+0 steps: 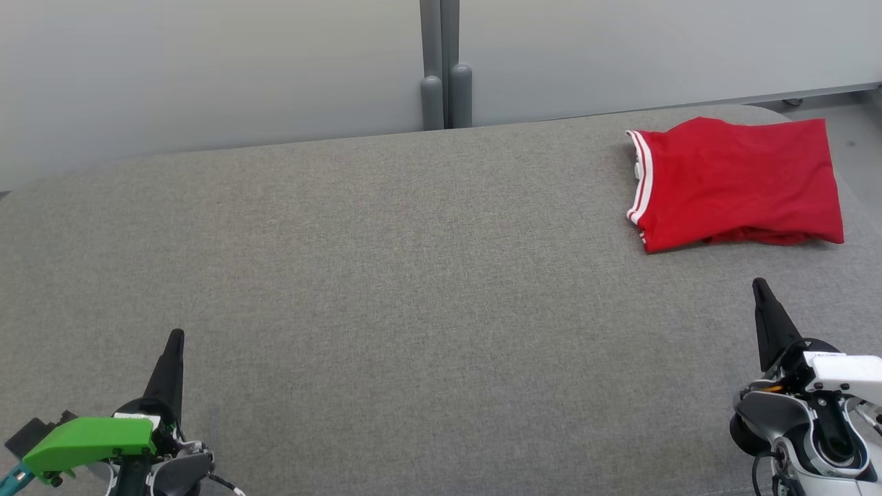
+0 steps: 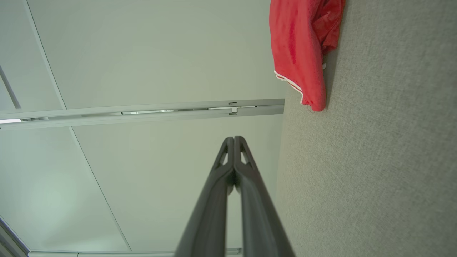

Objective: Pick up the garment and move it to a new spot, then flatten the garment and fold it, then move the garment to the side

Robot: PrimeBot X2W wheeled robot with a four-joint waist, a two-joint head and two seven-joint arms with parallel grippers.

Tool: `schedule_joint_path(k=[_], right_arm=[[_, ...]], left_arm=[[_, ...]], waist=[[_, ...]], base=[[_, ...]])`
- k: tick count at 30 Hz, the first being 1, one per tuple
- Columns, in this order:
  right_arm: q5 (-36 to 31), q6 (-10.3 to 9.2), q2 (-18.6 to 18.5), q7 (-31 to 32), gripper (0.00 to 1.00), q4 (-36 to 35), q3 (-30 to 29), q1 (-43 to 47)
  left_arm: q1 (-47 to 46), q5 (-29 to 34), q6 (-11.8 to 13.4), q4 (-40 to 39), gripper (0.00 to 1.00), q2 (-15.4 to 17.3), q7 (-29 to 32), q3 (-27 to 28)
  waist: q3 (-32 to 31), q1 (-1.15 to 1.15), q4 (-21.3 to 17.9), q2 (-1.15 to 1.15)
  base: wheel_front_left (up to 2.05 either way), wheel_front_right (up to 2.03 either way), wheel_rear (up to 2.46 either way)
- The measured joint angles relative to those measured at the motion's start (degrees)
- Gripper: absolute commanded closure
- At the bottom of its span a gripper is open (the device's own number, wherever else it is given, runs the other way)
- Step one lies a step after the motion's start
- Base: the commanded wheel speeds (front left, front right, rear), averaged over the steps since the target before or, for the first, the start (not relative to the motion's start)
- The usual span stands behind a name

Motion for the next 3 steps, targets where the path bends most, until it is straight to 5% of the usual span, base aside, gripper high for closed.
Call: schedule_joint_path(k=[3], right_arm=[[0.00, 0.00, 0.00, 0.00, 1.00, 0.00, 0.00, 0.00]], left_arm=[[0.00, 0.00, 0.00, 0.00, 1.00, 0.00, 0.00, 0.00]], waist=[[0.00, 0.00, 0.00, 0.00]], base=[[0.00, 0.00, 0.00]])
